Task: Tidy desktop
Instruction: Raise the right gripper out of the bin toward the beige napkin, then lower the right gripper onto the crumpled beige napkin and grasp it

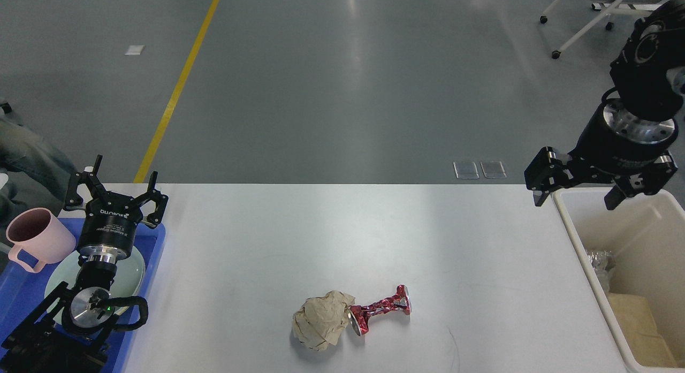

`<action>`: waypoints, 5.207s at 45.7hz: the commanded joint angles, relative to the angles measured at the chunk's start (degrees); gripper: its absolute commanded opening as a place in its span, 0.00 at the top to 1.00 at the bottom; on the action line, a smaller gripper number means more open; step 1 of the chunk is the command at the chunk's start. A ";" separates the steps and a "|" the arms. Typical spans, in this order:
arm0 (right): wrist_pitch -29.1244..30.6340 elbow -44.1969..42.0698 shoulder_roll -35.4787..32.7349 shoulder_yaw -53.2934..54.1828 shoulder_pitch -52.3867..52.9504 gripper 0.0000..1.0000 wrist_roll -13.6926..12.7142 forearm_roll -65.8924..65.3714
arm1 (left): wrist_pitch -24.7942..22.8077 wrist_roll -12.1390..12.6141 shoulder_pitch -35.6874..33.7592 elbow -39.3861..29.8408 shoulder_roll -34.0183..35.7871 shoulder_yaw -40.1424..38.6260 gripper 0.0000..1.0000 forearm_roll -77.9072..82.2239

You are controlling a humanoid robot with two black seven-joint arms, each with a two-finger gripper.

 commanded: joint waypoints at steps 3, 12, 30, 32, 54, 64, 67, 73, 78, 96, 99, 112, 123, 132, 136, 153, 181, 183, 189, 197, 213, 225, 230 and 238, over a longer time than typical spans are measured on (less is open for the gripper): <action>-0.67 9.35 6.93 -1.06 11.36 0.00 0.76 4.28 | 0.00 -0.08 0.09 0.00 -0.01 0.00 0.04 0.01; -0.32 14.63 7.29 1.75 17.88 0.00 5.24 6.65 | 0.00 -0.08 0.00 0.00 -0.01 0.00 0.04 0.01; -0.67 14.02 7.11 2.19 14.10 0.00 5.60 6.65 | 0.00 0.00 0.00 0.00 -0.01 0.00 0.04 0.01; -0.76 13.49 7.29 2.46 13.57 0.00 5.60 6.92 | 0.00 0.00 0.00 0.00 -0.01 0.00 0.04 0.01; -27.29 8.22 11.32 8.96 -8.39 0.00 4.28 29.74 | 0.00 0.00 0.00 0.00 -0.01 0.00 0.04 0.01; -39.16 8.13 14.67 15.54 -15.17 0.00 -1.17 51.55 | 0.00 0.00 0.00 0.00 -0.01 0.00 0.04 0.01; -41.45 8.13 14.67 18.62 -17.27 0.00 -1.70 54.72 | 0.00 0.00 0.00 0.00 -0.01 0.00 0.04 0.01; -44.44 5.68 15.20 25.74 -24.82 0.00 -1.70 55.87 | 0.00 0.00 0.00 0.00 -0.01 0.00 0.04 0.01; -47.51 1.81 17.12 31.36 -33.35 0.00 -1.61 53.86 | 0.00 0.00 0.00 0.00 -0.01 0.00 0.04 0.01; -54.38 -13.04 23.55 43.94 -49.70 0.00 -1.26 48.84 | 0.00 0.00 0.00 0.00 0.08 0.00 0.04 0.01; -54.29 -16.29 24.51 45.26 -52.43 0.00 -1.26 48.58 | 0.00 0.00 0.00 0.00 0.08 0.00 0.04 0.01; -52.44 -22.72 25.92 50.79 -62.28 0.00 -1.26 39.18 | 0.00 0.00 0.00 0.00 0.08 0.00 0.04 0.01; -52.35 -26.40 27.85 51.24 -64.83 0.00 -1.43 36.36 | 0.00 0.00 0.00 0.00 0.08 0.00 0.04 0.01; -50.86 -30.45 29.96 51.24 -68.34 0.00 -1.43 33.90 | 0.00 0.00 0.00 0.00 -0.01 0.00 0.04 0.01; -50.77 -30.54 29.96 51.24 -68.34 0.00 -1.43 33.72 | 0.00 0.00 0.00 0.00 -0.01 0.00 0.04 0.01; -47.53 -29.93 30.14 51.24 -67.64 0.00 -1.52 33.98 | 0.00 0.00 0.00 0.00 -0.01 0.00 0.04 0.01; -45.59 -35.37 30.05 51.15 -71.59 0.00 -1.26 33.28 | 0.00 0.00 0.00 0.00 -0.01 0.00 0.04 0.01; -45.59 -35.46 29.96 51.15 -71.95 0.00 -1.26 32.76 | 0.00 0.00 0.00 0.00 -0.01 0.00 0.04 0.01; -45.59 -35.55 29.96 51.24 -72.12 0.00 -1.17 31.88 | 0.00 0.00 0.00 0.00 -0.01 0.00 0.04 0.01; -45.59 -35.64 29.96 51.24 -72.48 0.00 -1.08 31.88 | 0.00 0.00 0.00 0.00 -0.01 0.00 0.04 0.01; -45.41 -35.29 29.96 51.24 -72.48 0.60 -0.99 32.14 | 0.00 0.00 0.00 0.00 -0.01 0.00 0.04 0.01; -44.53 -34.76 30.40 51.24 -71.69 1.00 -1.08 32.84 | 0.00 0.00 0.00 0.00 -0.01 0.00 0.04 0.01; -44.62 -34.06 30.58 51.24 -71.33 1.00 -1.08 32.76 | 0.00 0.00 0.00 0.00 -0.01 0.00 0.04 0.01; -43.48 -30.63 30.14 51.41 -67.74 1.00 -1.26 32.84 | 0.00 0.00 0.00 0.00 -0.01 0.00 0.04 0.01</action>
